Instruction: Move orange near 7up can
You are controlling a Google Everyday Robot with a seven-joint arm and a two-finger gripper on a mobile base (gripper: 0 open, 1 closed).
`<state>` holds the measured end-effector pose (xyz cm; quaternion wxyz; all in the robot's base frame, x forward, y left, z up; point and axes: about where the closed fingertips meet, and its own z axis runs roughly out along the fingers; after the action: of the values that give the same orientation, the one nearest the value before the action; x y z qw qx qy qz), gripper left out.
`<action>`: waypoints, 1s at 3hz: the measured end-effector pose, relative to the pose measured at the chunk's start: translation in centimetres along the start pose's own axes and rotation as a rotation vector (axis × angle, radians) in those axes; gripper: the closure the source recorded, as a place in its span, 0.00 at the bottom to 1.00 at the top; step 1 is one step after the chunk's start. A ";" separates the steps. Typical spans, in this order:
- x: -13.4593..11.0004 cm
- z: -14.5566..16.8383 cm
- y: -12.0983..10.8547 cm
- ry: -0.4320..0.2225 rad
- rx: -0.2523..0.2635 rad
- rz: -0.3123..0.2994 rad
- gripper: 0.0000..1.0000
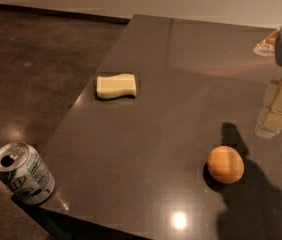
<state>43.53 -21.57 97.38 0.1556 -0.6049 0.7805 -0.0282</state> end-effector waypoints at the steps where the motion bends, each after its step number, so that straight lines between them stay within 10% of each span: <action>1: 0.3 1.4 2.1 -0.036 -0.036 0.008 0.00; 3: -0.1 5.4 6.4 -0.129 -0.119 -0.019 0.00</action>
Offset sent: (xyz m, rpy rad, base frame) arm -0.0521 0.0246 -0.0791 0.1749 0.0904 0.0736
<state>39.09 -18.95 90.81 0.1691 -0.6208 0.7635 0.0557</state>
